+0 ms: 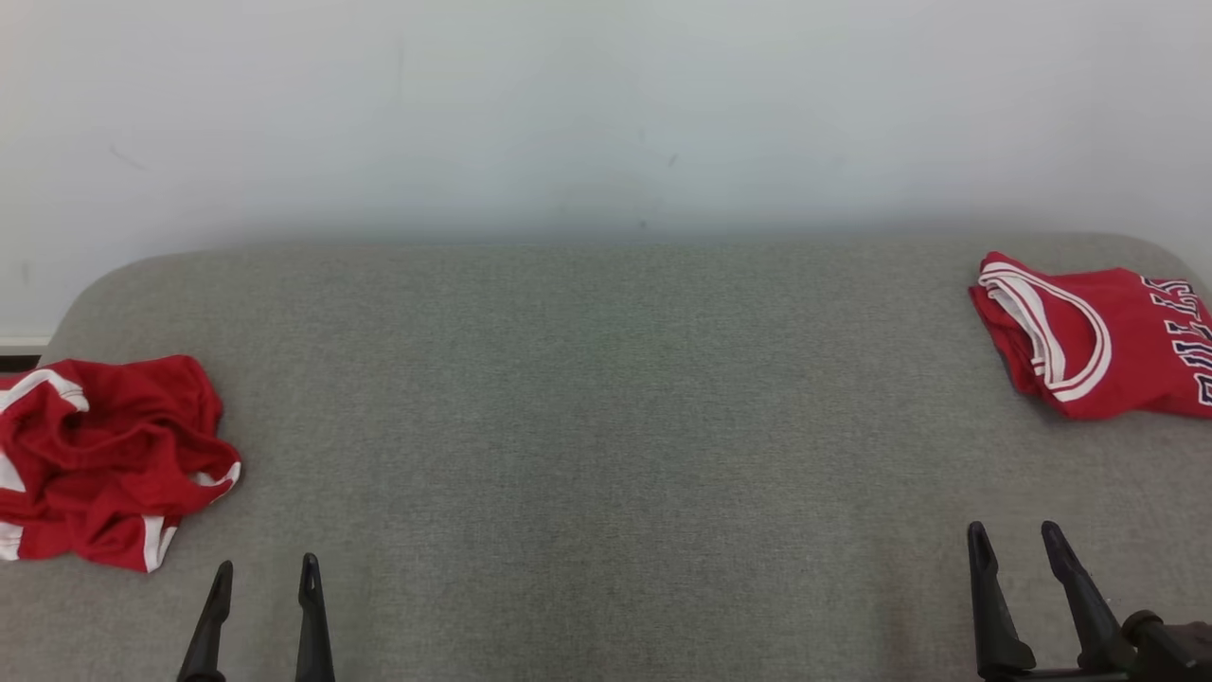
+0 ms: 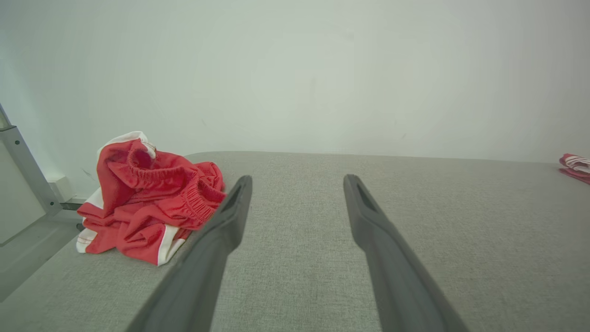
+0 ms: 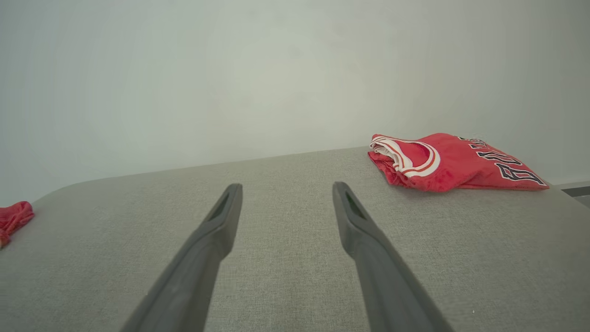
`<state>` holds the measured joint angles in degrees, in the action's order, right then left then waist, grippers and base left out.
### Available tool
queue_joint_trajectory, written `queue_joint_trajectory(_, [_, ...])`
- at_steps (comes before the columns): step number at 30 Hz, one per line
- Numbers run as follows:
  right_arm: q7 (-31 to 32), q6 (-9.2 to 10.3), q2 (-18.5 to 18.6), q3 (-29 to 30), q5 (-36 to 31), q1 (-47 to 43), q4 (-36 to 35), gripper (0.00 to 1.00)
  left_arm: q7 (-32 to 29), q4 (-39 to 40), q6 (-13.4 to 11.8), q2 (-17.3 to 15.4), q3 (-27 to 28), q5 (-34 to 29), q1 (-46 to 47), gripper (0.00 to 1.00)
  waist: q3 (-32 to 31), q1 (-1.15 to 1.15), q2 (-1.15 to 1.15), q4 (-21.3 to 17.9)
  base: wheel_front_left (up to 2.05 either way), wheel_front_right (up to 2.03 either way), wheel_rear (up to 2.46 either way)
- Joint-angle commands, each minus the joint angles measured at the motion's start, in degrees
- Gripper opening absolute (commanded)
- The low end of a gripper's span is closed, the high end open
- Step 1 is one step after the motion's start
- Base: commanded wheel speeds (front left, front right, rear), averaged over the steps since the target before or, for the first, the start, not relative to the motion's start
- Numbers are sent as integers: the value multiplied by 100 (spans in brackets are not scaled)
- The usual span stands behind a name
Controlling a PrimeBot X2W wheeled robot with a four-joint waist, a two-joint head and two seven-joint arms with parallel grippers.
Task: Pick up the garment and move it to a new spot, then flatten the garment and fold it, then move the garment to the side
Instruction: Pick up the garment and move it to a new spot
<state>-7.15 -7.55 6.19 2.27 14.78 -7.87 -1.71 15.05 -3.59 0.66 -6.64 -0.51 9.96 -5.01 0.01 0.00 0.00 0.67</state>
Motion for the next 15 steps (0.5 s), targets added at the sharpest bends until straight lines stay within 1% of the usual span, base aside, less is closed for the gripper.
queue_joint_trajectory(1, [-33, 15, -41, -43, 26, -16, 4, 100, 17, -22, -10, -39, 13, 5, 39, 100, 0, 0, 0, 109, 0, 0, 0])
queue_joint_trajectory(8, [-92, 15, -117, -140, 61, -55, 55, 100, -27, -28, -45, -107, 9, 8, 57, 100, 26, 0, 0, 635, 0, 0, 0])
queue_joint_trajectory(15, [-100, 15, -154, -204, 50, -18, 107, 100, -54, -40, -92, -136, 44, 76, 39, 100, 89, 0, 0, 1336, 0, 0, 0])
